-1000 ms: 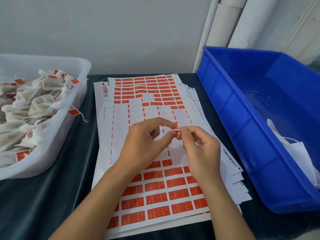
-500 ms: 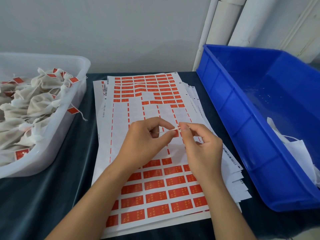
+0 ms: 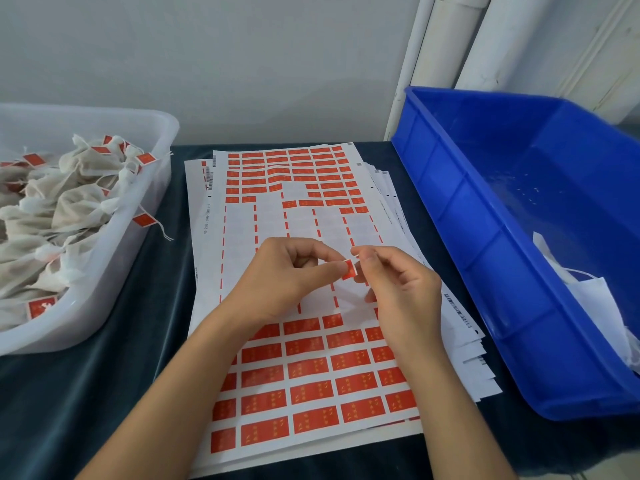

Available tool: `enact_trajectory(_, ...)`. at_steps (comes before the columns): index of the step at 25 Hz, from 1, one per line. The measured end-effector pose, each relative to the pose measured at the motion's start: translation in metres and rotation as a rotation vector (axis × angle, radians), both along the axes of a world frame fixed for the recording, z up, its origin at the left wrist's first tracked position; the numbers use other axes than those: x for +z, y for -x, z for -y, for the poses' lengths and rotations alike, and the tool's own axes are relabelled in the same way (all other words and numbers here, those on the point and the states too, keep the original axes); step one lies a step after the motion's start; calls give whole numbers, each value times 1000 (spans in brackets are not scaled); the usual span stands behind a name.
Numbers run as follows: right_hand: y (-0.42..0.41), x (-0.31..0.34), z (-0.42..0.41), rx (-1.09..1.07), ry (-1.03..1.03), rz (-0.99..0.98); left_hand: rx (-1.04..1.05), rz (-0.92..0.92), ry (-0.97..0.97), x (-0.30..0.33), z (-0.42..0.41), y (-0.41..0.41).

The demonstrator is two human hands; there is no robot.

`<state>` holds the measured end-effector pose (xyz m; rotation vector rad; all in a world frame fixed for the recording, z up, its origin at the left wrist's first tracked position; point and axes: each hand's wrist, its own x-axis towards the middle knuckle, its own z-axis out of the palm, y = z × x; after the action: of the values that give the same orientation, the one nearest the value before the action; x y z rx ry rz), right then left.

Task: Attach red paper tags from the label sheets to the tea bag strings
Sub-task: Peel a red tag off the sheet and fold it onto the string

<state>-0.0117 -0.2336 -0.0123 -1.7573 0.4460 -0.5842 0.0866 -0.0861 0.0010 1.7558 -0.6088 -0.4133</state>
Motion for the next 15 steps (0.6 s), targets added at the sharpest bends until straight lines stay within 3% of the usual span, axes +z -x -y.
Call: enact_trajectory(15,-1,-2,2,2,12,-4,26,-66,-9,-1,2,-1)
